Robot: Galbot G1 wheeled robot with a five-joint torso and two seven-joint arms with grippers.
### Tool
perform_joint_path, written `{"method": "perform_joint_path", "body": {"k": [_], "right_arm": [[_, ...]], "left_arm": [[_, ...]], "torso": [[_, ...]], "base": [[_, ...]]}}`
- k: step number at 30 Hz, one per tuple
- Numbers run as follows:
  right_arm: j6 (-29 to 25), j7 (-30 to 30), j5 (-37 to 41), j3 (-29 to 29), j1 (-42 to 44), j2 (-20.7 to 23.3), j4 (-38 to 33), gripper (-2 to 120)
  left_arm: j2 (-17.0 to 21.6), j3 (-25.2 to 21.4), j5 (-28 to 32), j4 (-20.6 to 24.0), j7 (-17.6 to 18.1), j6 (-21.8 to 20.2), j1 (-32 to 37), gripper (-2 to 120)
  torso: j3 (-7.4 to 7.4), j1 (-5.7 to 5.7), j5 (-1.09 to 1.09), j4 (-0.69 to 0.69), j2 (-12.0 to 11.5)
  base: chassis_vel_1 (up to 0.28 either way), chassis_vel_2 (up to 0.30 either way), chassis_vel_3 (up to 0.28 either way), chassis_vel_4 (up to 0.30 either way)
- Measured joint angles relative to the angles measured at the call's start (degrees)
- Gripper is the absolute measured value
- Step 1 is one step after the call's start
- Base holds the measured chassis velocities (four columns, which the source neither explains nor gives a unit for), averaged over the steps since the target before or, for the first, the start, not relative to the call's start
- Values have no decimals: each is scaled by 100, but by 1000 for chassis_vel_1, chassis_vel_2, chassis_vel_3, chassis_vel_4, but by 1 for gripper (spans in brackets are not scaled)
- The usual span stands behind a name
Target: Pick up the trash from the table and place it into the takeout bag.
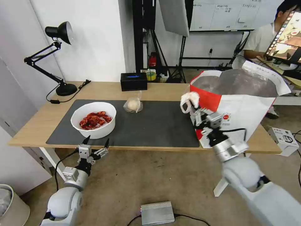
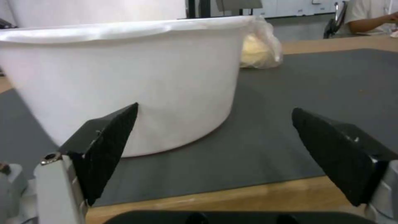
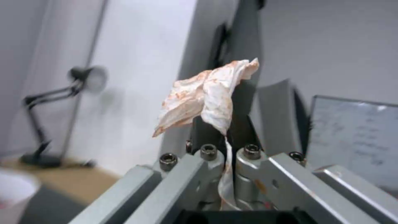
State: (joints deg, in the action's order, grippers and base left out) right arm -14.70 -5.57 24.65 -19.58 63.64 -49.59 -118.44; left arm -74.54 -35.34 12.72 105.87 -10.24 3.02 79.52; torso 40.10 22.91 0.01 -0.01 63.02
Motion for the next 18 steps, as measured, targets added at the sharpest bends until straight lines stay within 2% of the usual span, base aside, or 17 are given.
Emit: {"method": "perform_joint_path", "body": {"k": [6,10,12,13,15,17,18], "right_arm": [[8,-331,416,-474,-232,-11,12,0],[301,-682,878,-763,-370,121,-1,0],[640,-949,1100,-907,-403,247,-43,0],[640,-949,1100,-907,-403,247,-43,0],[1248,-1325,1616,-1090,-421,426,-166,0],[1464,-1462,1847,-1143,-436,488,-225,0],[1799,-1672,2265,-1219,-477,610,-318,0]], "left_arm": [[1,33,-30,49,4,-5,-8,100],[-8,25,-33,89,4,-10,3,100],[-22,22,-33,101,4,-10,15,100],[-22,22,-33,101,4,-10,15,100],[-55,18,-35,114,4,-11,21,100],[-69,17,-37,117,6,-11,21,100],[-84,17,-38,119,14,-11,19,100]], "torso": [[1,0,0,1,0],[1,0,0,0,0],[1,0,0,1,0],[1,0,0,1,0],[1,0,0,0,0],[0,0,0,0,0],[1,0,0,0,0]], "base": [[0,0,0,0],[0,0,0,0],[0,0,0,0],[0,0,0,0],[0,0,0,0],[0,0,0,0],[0,0,0,0]]}}
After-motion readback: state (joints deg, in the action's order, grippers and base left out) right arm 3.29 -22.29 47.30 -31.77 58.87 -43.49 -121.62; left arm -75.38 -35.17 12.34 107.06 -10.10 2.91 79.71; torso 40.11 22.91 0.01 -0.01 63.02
